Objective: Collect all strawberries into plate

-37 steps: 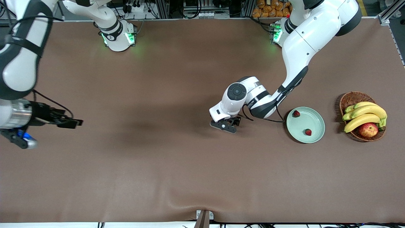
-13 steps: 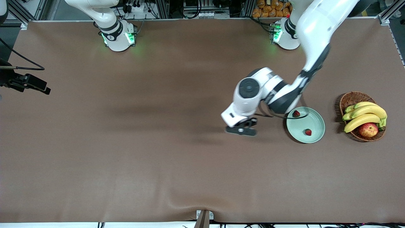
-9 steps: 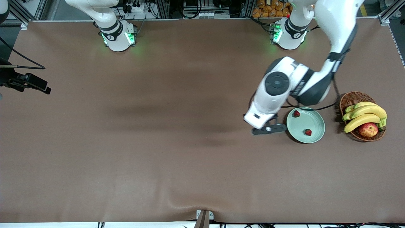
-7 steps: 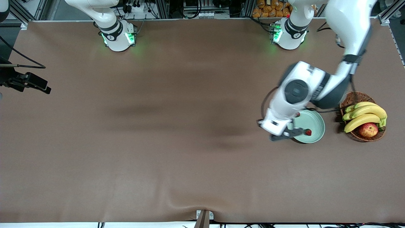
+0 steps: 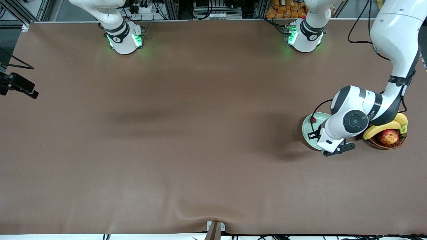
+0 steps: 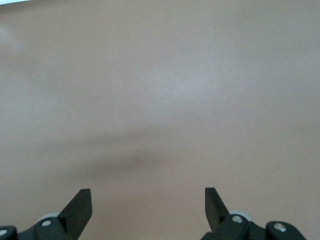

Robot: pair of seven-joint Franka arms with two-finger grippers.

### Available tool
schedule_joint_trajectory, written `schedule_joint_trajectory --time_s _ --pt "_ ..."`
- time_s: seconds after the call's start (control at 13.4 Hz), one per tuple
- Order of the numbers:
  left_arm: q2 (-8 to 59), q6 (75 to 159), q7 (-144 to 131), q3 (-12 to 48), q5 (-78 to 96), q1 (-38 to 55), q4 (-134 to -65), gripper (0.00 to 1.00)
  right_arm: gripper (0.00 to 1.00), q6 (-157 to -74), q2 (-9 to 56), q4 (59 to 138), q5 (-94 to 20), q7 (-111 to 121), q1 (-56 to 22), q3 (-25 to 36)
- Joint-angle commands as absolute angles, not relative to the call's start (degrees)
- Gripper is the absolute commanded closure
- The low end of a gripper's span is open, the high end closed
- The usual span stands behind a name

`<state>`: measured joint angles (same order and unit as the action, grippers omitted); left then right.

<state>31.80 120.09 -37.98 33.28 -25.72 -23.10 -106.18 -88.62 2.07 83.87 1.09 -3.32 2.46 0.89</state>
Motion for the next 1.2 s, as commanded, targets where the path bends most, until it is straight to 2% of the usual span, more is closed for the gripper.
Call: schedule_joint_trajectory --time_s 0.0,0.07,0.3,0.45,0.52,0.6,0.67,0.97,1.12 --pt "32.34 121.38 -36.30 33.93 -26.72 -25.31 -107.66 1.00 0.00 -88.24 2.37 82.88 2.02 -3.17 2.56 -0.44" --pt "32.87 121.64 -36.21 33.93 -26.81 -26.36 -108.28 1.00 0.00 -88.33 2.37 82.88 2.20 -3.34 1.50 -0.44" --pt "32.96 123.83 -35.51 33.93 -26.72 -27.42 -109.95 0.77 0.00 -87.89 2.37 83.06 2.37 -2.81 1.58 -0.35" --pt "32.70 123.66 -35.51 33.93 -26.72 -27.69 -110.91 0.74 0.00 -88.33 2.37 83.14 2.11 -2.81 1.93 -0.26" --pt "32.61 123.66 -35.51 33.93 -26.72 -27.86 -111.18 0.61 0.00 -88.33 2.20 83.75 2.02 -2.90 1.85 -0.26" --pt "32.61 123.66 -35.51 33.93 -26.72 -28.12 -111.18 0.09 0.00 -88.33 2.20 83.85 2.02 -2.90 1.85 -0.26" --pt "32.43 123.66 -35.42 34.01 -26.72 -28.39 -111.01 0.00 0.00 -88.24 2.20 83.85 1.93 -2.90 1.85 -0.26" --pt "26.74 121.39 -34.36 36.11 -25.84 -28.74 -108.64 0.00 0.00 -88.33 2.20 83.85 1.93 -2.90 1.85 -0.26" --pt "23.31 115.52 -34.45 38.40 -25.14 -28.74 -104.53 0.00 0.00 -88.33 2.20 83.85 1.93 -2.90 1.76 -0.26"
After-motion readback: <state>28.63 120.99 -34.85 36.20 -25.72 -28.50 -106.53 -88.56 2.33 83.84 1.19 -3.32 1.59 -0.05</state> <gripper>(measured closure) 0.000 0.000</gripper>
